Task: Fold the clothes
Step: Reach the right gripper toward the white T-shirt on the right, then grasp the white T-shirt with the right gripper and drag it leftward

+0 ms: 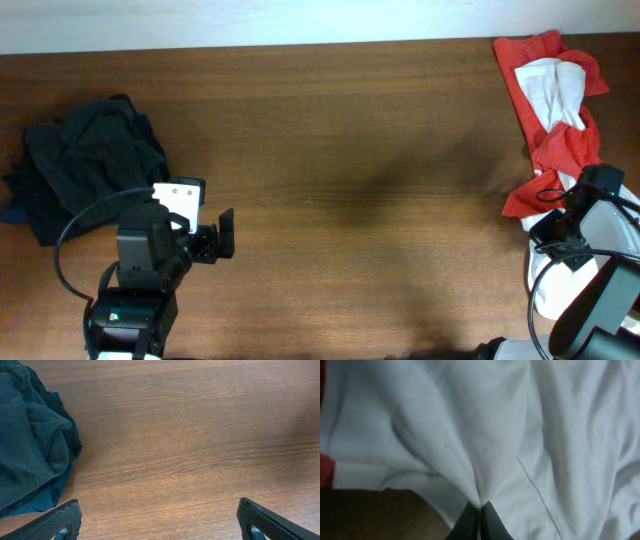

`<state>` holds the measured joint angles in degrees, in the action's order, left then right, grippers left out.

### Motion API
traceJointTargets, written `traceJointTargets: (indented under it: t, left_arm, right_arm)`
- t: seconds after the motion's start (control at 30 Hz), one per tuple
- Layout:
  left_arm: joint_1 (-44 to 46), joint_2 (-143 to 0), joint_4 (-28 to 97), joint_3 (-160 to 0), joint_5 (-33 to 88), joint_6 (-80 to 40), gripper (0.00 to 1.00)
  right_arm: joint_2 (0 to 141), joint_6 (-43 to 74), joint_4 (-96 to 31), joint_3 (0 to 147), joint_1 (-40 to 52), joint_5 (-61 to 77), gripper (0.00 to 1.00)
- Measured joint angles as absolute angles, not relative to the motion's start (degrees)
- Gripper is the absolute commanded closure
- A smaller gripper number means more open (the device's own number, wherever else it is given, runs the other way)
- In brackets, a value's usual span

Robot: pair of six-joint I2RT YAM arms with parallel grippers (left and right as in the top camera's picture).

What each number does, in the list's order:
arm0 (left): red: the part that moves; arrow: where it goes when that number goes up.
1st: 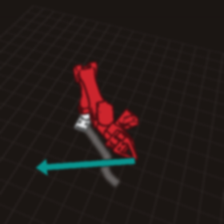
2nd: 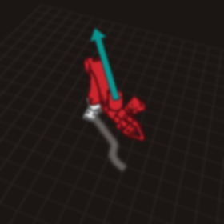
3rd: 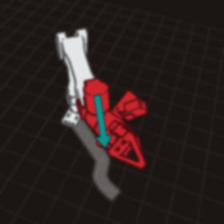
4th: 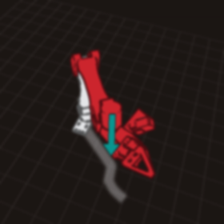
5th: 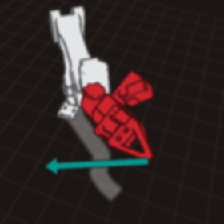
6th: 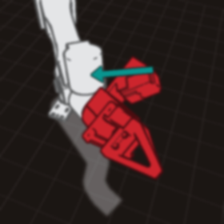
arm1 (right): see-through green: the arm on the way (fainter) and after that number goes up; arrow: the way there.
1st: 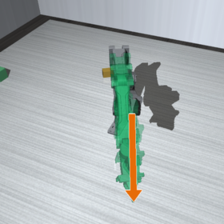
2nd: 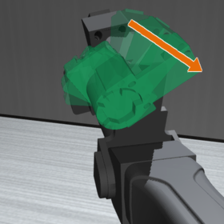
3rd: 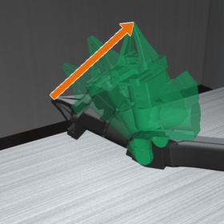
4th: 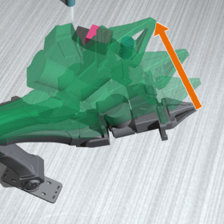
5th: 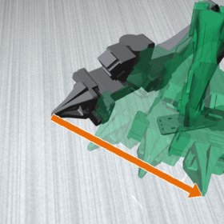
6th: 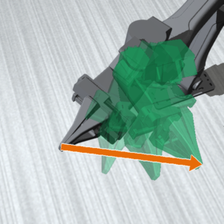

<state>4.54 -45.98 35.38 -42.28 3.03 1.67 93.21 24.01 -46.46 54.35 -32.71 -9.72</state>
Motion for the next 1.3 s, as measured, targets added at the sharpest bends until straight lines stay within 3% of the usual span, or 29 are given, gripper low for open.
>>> traceJointTargets:
  t: [0.23, 0.37, 0.53, 0.67, 0.87, 1.03, 1.07, 1.3]
  left_arm:
    - [4.5, -46.0, 34.9, -42.3, 3.0, 1.7, 0.01]
    - [4.5, -46.0, 34.8, -42.3, 3.0, 1.7, 0.01]
    - [4.5, -46.0, 34.8, -42.3, 3.0, 1.7, 0.01]
    - [4.5, -46.0, 34.7, -42.3, 3.0, 1.7, 0.01]
    - [4.5, -46.0, 34.7, -42.3, 3.0, 1.7, 0.01]
    - [4.5, -46.0, 34.7, -42.3, 3.0, 1.7, 0.01]
    - [4.5, -46.0, 34.7, -42.3, 3.0, 1.7, 0.01]
    - [4.5, -46.0, 34.7, -42.3, 3.0, 1.7, 0.01]
  right_arm:
    - [88.8, 23.2, -63.5, 77.6, -32.8, -7.8, 0.96]
    - [85.1, 21.4, -65.2, 89.3, -32.8, -8.1, 0.96]
    - [84.6, 17.3, -65.5, 93.6, -32.8, -3.6, 0.96]
    - [85.7, 12.8, -64.8, 99.1, -32.9, 4.1, 0.96]
    - [85.3, 1.2, -66.1, 115.3, -32.1, 28.6, 0.94]
    - [84.9, -8.7, -77.7, 116.2, -24.0, 42.5, 0.84]
    - [85.1, -10.9, -80.0, 116.0, -21.1, 44.3, 0.78]
    - [87.9, -19.7, -84.0, 111.8, -0.2, 46.2, 0.79]
